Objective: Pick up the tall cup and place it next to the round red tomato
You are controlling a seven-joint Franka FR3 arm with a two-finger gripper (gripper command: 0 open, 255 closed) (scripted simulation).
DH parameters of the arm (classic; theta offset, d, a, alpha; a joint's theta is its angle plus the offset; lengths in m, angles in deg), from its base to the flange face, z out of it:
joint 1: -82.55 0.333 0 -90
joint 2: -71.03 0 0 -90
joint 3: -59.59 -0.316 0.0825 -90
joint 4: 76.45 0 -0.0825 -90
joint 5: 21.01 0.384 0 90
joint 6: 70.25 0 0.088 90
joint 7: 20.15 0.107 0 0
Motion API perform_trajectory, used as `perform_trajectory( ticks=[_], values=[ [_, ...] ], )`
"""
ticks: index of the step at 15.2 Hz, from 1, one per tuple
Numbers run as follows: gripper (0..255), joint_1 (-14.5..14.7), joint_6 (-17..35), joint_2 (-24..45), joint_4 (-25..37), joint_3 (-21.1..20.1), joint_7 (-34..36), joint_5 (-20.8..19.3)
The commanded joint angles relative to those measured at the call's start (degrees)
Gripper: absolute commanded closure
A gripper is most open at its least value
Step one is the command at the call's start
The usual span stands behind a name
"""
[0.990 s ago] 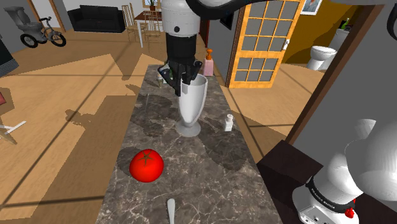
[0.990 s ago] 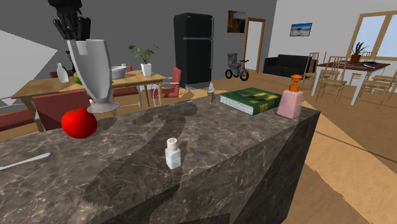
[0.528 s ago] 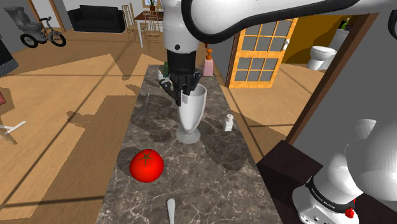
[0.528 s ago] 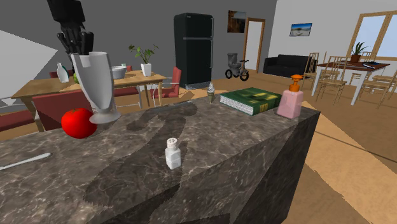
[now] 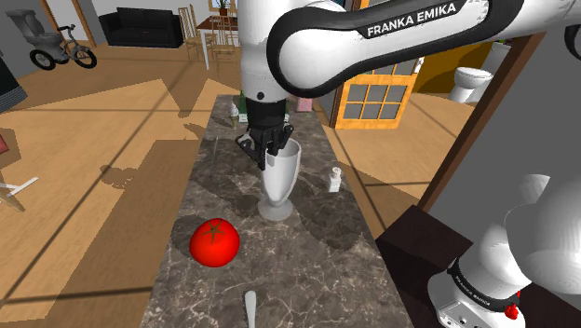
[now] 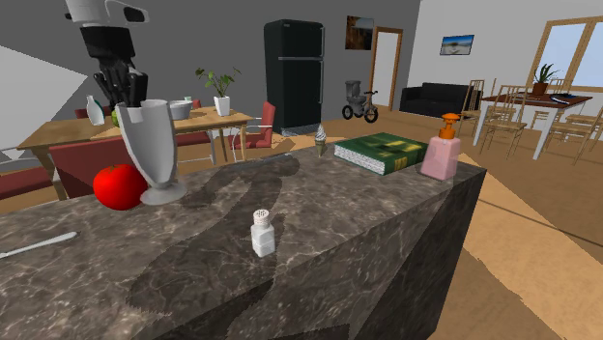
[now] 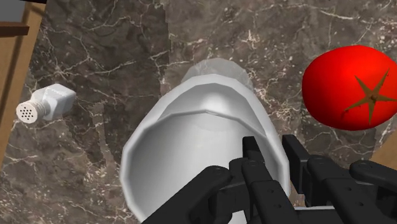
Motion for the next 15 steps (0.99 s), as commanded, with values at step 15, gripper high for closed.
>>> perform_trajectory(
  ticks=[15],
  values=[
    [255, 0.15, 10.53, 3.16, -7.44, -0.12, 1.10, -1.17]
  ],
)
